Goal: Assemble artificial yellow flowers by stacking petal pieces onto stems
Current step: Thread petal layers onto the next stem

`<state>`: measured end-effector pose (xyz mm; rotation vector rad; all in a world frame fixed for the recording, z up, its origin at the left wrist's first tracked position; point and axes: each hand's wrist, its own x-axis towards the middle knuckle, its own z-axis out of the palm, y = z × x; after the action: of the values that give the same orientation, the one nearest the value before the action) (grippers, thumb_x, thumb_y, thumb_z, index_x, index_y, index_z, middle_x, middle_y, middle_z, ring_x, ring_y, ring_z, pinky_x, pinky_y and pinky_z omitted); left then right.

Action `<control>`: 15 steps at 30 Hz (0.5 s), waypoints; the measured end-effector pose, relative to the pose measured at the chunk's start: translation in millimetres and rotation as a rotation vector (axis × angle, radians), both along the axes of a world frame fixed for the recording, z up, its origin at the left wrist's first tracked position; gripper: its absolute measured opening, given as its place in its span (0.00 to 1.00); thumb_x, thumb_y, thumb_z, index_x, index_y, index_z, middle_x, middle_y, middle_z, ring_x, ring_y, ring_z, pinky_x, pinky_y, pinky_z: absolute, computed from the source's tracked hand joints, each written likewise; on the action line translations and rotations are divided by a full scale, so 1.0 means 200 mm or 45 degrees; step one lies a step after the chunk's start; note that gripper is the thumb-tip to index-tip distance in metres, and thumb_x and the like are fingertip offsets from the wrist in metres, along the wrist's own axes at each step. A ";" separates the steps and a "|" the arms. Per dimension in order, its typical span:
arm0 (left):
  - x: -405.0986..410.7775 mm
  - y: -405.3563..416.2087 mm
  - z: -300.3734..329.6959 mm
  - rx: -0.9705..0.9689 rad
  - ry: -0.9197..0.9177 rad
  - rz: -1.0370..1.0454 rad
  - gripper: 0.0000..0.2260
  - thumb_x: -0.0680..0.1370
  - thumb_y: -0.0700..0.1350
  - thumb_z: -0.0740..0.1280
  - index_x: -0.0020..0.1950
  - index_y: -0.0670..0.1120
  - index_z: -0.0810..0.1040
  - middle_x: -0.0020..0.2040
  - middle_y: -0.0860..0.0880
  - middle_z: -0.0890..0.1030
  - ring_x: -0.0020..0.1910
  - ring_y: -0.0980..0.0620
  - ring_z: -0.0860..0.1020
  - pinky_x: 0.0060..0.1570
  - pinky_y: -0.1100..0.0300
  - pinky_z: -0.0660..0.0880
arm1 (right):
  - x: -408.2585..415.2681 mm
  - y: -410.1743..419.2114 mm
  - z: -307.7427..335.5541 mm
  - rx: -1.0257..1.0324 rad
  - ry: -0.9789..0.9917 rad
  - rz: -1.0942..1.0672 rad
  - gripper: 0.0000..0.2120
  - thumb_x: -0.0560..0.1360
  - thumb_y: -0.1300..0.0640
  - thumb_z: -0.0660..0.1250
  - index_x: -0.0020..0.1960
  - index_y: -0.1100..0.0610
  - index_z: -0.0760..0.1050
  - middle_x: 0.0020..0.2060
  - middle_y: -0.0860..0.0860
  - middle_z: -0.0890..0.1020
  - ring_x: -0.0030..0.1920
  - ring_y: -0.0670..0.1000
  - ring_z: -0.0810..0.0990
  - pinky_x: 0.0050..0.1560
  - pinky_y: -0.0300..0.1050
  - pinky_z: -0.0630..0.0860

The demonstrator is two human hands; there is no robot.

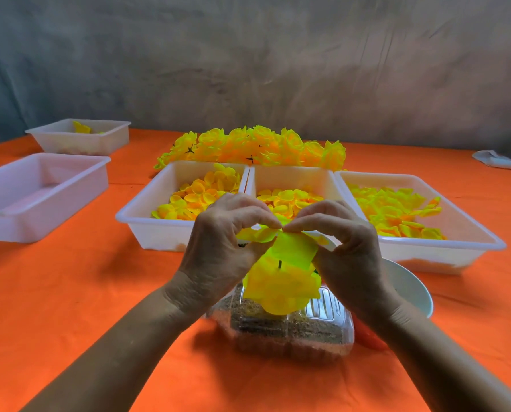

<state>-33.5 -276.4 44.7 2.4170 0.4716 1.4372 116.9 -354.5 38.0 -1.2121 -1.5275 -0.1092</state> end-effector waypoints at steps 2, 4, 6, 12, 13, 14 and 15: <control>0.00 0.00 -0.01 0.058 -0.019 0.021 0.04 0.68 0.40 0.73 0.41 0.41 0.84 0.42 0.47 0.82 0.43 0.45 0.79 0.44 0.48 0.77 | 0.00 0.00 0.00 0.013 -0.024 -0.012 0.06 0.65 0.63 0.72 0.42 0.58 0.83 0.39 0.52 0.81 0.44 0.56 0.78 0.42 0.52 0.75; 0.01 0.00 -0.03 0.106 -0.036 0.040 0.03 0.68 0.39 0.73 0.39 0.40 0.84 0.41 0.46 0.82 0.42 0.44 0.79 0.42 0.45 0.76 | 0.01 0.00 -0.01 0.000 -0.067 -0.039 0.09 0.65 0.66 0.71 0.44 0.58 0.83 0.41 0.52 0.82 0.46 0.56 0.78 0.44 0.51 0.75; 0.01 0.00 -0.04 0.146 -0.044 0.048 0.02 0.68 0.39 0.73 0.38 0.40 0.84 0.40 0.47 0.82 0.41 0.45 0.79 0.42 0.44 0.75 | 0.02 -0.01 -0.01 -0.093 -0.020 -0.070 0.15 0.66 0.70 0.67 0.47 0.56 0.82 0.44 0.52 0.82 0.49 0.54 0.78 0.48 0.48 0.75; 0.01 0.00 -0.05 0.204 -0.035 0.048 0.02 0.69 0.38 0.73 0.38 0.40 0.84 0.40 0.47 0.82 0.41 0.47 0.78 0.43 0.47 0.74 | 0.04 -0.03 0.05 -0.403 0.834 0.103 0.12 0.79 0.66 0.58 0.52 0.55 0.78 0.47 0.56 0.83 0.47 0.53 0.82 0.46 0.41 0.79; 0.01 0.01 -0.05 0.210 -0.035 0.055 0.02 0.69 0.38 0.73 0.38 0.40 0.84 0.40 0.47 0.82 0.41 0.46 0.78 0.43 0.47 0.74 | 0.04 -0.03 0.07 -0.467 0.909 0.143 0.09 0.79 0.59 0.59 0.53 0.56 0.78 0.47 0.58 0.83 0.47 0.54 0.83 0.47 0.45 0.80; 0.01 0.01 -0.05 0.225 -0.031 0.068 0.02 0.69 0.38 0.73 0.38 0.40 0.84 0.40 0.47 0.82 0.41 0.46 0.78 0.43 0.47 0.74 | 0.04 -0.04 0.09 -0.533 0.930 0.164 0.11 0.78 0.52 0.61 0.54 0.56 0.78 0.47 0.58 0.83 0.46 0.55 0.83 0.47 0.48 0.80; 0.02 0.01 -0.05 0.257 -0.028 0.084 0.02 0.69 0.38 0.73 0.38 0.40 0.84 0.40 0.47 0.82 0.41 0.46 0.79 0.44 0.47 0.74 | 0.04 -0.04 0.10 -0.596 0.920 0.183 0.17 0.74 0.46 0.62 0.54 0.57 0.78 0.47 0.58 0.83 0.45 0.55 0.84 0.45 0.49 0.80</control>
<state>-30.2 -274.2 34.0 2.5599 0.4234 1.6082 125.1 -363.0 58.1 -1.2965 -1.0063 0.7440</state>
